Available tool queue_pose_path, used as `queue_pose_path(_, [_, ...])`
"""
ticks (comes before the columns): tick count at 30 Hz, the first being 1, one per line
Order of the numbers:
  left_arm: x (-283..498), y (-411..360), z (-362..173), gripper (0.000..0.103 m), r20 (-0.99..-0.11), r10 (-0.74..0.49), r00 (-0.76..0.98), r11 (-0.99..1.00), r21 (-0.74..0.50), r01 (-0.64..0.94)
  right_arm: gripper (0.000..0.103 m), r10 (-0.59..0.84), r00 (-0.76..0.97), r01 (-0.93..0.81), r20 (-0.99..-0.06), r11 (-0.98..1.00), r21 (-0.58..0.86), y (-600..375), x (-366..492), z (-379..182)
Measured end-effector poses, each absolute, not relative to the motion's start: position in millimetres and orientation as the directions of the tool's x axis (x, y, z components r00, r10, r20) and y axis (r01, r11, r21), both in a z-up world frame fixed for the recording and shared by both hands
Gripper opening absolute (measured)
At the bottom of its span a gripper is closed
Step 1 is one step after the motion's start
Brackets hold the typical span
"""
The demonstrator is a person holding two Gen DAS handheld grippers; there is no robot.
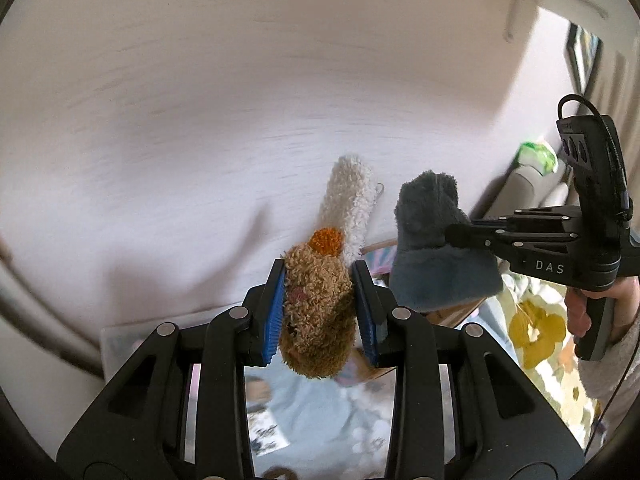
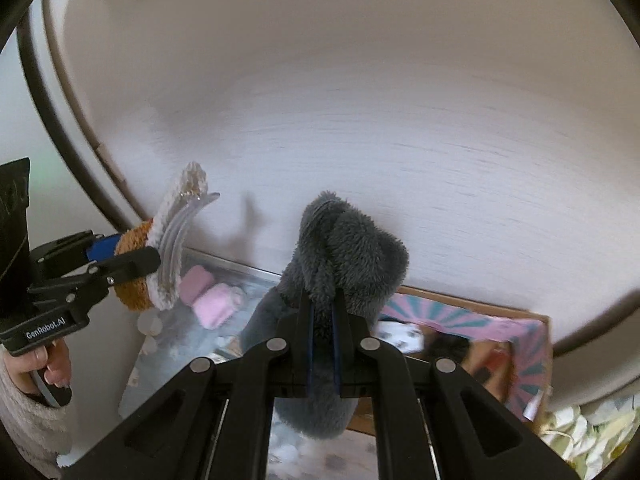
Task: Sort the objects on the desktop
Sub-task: 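Carry the toy and grey hat into the cardboard box and release both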
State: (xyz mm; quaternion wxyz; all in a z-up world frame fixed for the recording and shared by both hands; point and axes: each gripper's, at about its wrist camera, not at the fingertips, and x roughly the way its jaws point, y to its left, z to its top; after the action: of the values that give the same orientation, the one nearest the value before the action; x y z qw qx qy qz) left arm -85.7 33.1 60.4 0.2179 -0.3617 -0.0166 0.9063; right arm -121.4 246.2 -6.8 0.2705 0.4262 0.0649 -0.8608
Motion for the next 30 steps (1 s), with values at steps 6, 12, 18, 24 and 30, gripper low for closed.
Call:
queue_pose_path(6, [-98.7, 89.8, 56.7, 0.029, -0.664, 0.438, -0.606, -0.876, -0.163, -0.455, 0.007, -0.356, -0.529, 0.442, -0.770, -0.890, 0.108, 307.6, -125.4, -8.3])
queue_pose_path(12, [-114.1, 144.4, 38.6, 0.029, -0.698, 0.447, -0.560, -0.854, -0.146, -0.499, 0.007, -0.292, -0.544, 0.372, -0.787, -0.924, 0.086, 359.0, -132.2, -19.3])
queue_pose_path(18, [-122.5, 181.9, 20.7, 0.029, -0.727, 0.429, -0.536, -0.852, -0.129, -0.507, 0.007, -0.261, -0.539, 0.323, -0.801, -0.942, 0.090, 385.4, -143.5, -38.9])
queue_pose_path(24, [-127.3, 186.3, 18.5, 0.029, -0.738, 0.405, -0.541, -0.860, -0.106, -0.499, 0.007, -0.273, -0.538, 0.310, -0.797, -0.944, 0.115, 399.1, -143.0, -44.2])
queue_pose_path(30, [-132.1, 192.5, 21.0, 0.029, -0.739, 0.383, -0.555, -0.870, -0.087, -0.485, 0.007, -0.301, -0.530, 0.335, -0.793, -0.933, 0.131, 406.4, -156.7, -49.1])
